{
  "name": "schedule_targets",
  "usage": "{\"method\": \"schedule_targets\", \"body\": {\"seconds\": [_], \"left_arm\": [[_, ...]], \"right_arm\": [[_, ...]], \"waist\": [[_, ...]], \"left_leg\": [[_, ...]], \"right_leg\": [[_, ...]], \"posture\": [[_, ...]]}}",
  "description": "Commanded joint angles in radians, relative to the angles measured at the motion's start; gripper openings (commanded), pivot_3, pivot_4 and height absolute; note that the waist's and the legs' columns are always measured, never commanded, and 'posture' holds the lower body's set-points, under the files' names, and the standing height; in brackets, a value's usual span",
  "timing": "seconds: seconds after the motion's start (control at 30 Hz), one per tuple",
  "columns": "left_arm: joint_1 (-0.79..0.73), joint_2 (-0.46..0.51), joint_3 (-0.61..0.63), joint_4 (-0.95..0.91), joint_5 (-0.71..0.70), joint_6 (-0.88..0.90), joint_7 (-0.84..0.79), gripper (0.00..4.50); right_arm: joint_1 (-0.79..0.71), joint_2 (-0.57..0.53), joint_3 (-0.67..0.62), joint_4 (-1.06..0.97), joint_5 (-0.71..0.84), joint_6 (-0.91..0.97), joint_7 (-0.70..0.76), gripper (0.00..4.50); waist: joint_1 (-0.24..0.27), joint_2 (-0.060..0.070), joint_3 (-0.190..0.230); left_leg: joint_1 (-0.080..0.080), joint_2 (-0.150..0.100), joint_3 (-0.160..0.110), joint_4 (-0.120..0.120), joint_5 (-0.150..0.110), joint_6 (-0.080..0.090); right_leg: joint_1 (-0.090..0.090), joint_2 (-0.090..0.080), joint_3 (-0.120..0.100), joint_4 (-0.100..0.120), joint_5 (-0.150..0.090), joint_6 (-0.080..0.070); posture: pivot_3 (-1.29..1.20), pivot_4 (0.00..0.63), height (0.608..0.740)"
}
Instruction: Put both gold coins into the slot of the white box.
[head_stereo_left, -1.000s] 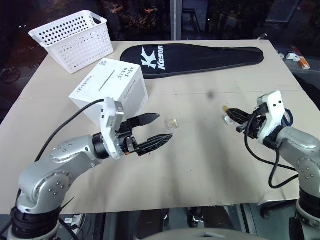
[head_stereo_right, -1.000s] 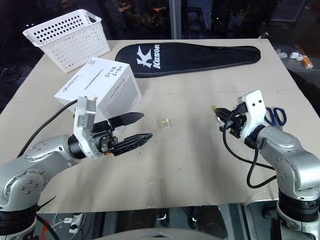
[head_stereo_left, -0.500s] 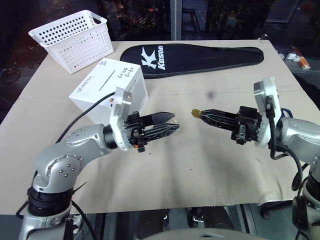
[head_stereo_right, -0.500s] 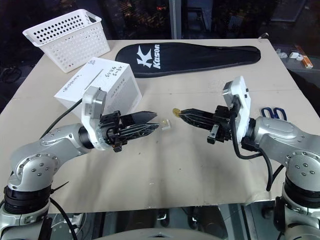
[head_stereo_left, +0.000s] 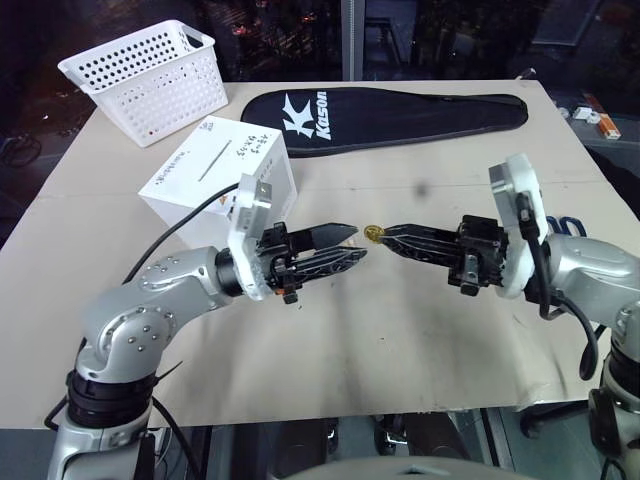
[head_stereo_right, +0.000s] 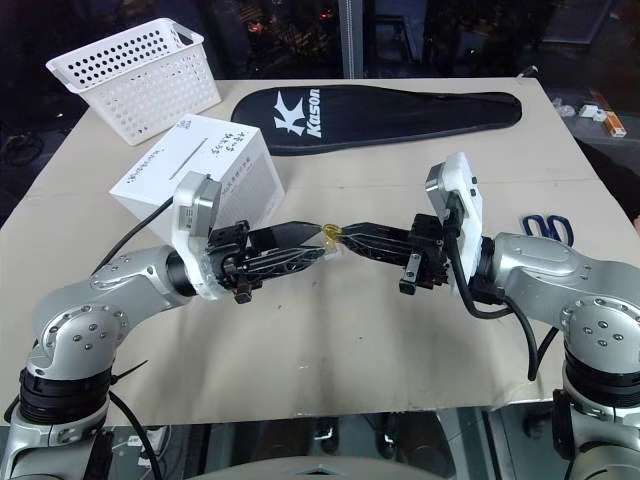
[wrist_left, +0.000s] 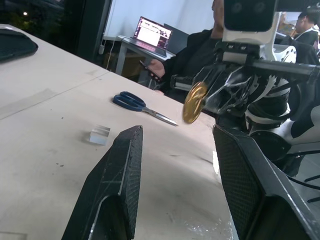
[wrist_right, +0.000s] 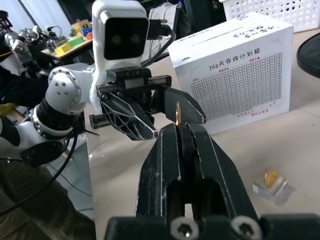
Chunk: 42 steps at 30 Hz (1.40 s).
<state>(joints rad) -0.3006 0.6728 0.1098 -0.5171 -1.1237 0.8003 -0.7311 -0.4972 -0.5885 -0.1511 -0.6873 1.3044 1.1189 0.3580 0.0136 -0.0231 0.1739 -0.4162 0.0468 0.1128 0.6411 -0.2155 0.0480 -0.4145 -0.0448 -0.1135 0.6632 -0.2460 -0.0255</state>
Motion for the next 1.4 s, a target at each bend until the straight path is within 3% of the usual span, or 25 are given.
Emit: {"method": "schedule_targets", "body": {"seconds": [0.03, 0.53, 0.67, 1.4], "left_arm": [[0.001, 0.006, 0.03, -0.031, -0.019, -0.002, 0.007, 2.25], [0.017, 0.023, 0.046, -0.005, -0.056, 0.005, -0.047, 2.25], [0.017, 0.017, 0.047, 0.001, -0.045, -0.001, -0.055, 0.57], [0.001, -0.007, 0.029, -0.006, -0.036, -0.002, -0.053, 0.57]], "right_arm": [[-0.015, -0.016, 0.007, -0.013, 0.034, -0.04, -0.012, 0.0], [0.019, -0.055, 0.057, -0.015, 0.02, -0.097, -0.002, 0.0], [0.025, -0.065, 0.061, -0.018, 0.029, -0.106, -0.004, 0.0], [0.026, -0.088, 0.097, -0.015, 0.05, -0.125, 0.011, 0.0]], "waist": [[0.0, 0.0, 0.0], [-0.001, 0.0, 0.0], [0.001, 0.0, 0.0], [0.001, 0.0, 0.0]], "left_leg": [[0.0, 0.0, 0.0, 0.0, 0.0, 0.0], [0.0, 0.0, 0.0, 0.0, 0.0, 0.0], [0.0, 0.0, 0.0, 0.0, 0.0, 0.0], [0.0, 0.0, 0.0, 0.0, 0.0, 0.001]], "right_leg": [[0.0, 0.0, 0.0, 0.0, 0.0, 0.0], [0.0, 0.0, 0.0, 0.0, 0.0, 0.0], [0.0, 0.0, 0.0, 0.0, 0.0, 0.0], [0.0, 0.0, 0.0, 0.0, 0.0, 0.0]], "posture": [[0.0, 0.15, 0.738], [0.0, 0.15, 0.738], [0.0, 0.15, 0.738], [0.0, 0.15, 0.738]]}}
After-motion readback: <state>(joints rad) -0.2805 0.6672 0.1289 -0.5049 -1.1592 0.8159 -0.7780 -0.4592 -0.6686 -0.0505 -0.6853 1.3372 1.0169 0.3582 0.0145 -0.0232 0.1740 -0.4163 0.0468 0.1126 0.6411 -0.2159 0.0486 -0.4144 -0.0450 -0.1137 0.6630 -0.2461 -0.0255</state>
